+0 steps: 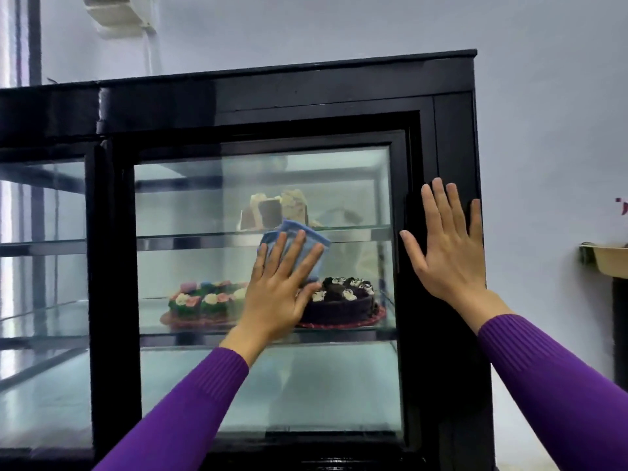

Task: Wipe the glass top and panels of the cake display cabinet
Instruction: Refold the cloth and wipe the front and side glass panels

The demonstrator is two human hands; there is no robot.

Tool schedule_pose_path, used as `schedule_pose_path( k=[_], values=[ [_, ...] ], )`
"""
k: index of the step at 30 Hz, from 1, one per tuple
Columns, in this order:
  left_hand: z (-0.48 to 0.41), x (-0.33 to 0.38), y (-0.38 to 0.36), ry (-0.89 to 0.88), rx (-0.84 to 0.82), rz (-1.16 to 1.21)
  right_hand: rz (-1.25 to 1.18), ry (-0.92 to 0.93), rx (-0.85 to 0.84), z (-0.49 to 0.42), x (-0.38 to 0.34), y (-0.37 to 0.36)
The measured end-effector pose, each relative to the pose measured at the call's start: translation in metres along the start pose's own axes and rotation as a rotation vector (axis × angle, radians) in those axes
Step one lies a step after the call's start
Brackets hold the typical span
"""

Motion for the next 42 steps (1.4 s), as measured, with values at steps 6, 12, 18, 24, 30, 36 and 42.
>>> schedule_pose_path(
  k=[6, 12, 18, 24, 30, 36, 42],
  values=[
    [-0.088, -0.055, 0.038, 0.526, 0.161, 0.166, -0.021, -0.009, 0.003, 0.004, 0.001, -0.002],
    [-0.076, 0.066, 0.012, 0.084, 0.065, 0.076, -0.055, -0.021, 0.009, 0.008, 0.001, -0.001],
    [-0.059, 0.013, 0.014, 0.195, 0.072, 0.060, -0.123, -0.060, -0.024, 0.071, -0.012, -0.005],
    [-0.115, 0.066, 0.023, 0.167, 0.092, 0.110, -0.057, -0.056, -0.019, 0.102, -0.019, -0.013],
    [0.017, 0.064, -0.011, -0.035, 0.038, 0.002, -0.047, -0.030, -0.024, 0.103, -0.016, -0.013],
    [-0.059, 0.022, 0.016, 0.383, 0.069, 0.126, -0.073, -0.064, -0.061, 0.105, -0.019, -0.015],
    [0.063, 0.111, -0.032, -0.019, -0.059, 0.056, -0.087, -0.064, -0.085, 0.152, -0.028, -0.017]
  ],
)
Point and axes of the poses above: each hand's wrist, its own z-axis away from the middle knuckle, its own y-axis out of the back of the hand, x = y × z, the point moved 8 cm from there along -z, towards the middle knuckle, and after that the axes turned 10 degrees about y, right-handed, at the moved point
